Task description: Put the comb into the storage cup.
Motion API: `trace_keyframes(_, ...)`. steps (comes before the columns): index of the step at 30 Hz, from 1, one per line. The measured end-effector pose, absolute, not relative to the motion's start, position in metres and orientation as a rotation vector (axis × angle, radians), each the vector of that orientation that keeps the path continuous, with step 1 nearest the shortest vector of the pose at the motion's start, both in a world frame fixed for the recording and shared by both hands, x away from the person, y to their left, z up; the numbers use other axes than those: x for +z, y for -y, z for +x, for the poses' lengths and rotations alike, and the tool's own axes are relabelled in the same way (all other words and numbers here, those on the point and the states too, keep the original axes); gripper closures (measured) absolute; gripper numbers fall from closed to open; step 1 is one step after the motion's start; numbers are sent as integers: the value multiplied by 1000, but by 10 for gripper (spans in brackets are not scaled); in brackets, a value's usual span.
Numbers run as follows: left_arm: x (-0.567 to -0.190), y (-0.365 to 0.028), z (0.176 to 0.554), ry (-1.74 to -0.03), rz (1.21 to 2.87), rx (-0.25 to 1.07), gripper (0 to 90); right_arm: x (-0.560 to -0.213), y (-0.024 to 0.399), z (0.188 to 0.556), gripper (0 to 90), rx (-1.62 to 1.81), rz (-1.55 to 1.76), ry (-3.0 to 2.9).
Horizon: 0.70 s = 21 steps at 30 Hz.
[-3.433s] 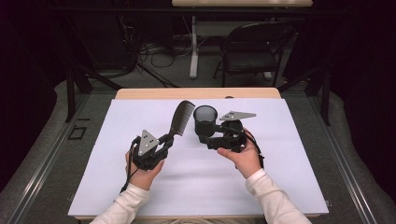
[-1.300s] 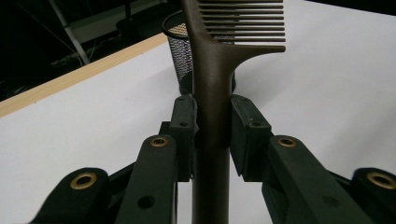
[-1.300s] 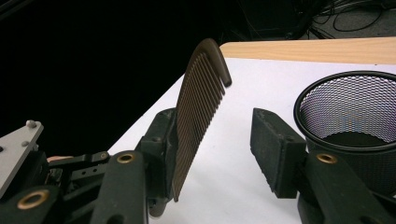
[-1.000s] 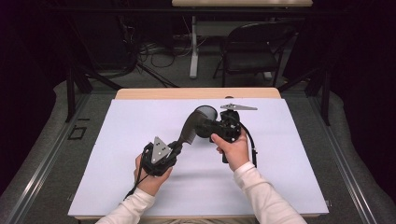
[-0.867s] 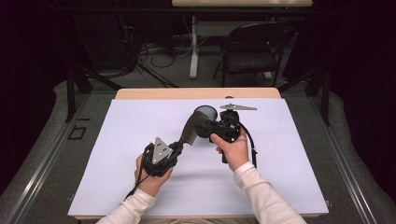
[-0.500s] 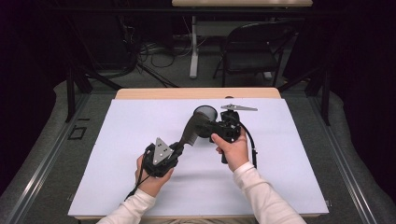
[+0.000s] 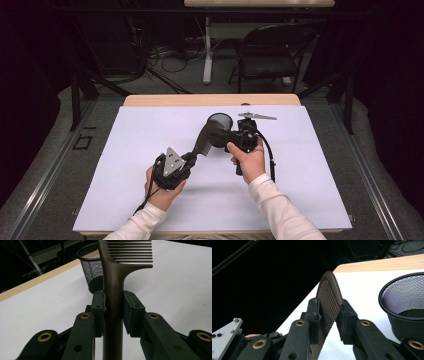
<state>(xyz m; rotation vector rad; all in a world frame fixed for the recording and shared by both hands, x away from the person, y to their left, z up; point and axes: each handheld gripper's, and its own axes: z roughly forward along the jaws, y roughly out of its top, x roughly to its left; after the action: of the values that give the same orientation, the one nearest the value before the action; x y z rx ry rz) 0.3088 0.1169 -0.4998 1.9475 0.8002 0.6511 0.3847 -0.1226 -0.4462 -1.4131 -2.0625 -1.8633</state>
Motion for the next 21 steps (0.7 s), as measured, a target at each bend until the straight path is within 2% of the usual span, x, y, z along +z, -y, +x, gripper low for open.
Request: trace_keyframes(21, -500, -117, 309, -802, 1945, 643, 728, -446, 123, 385, 855, -1893, -1352, 2008)
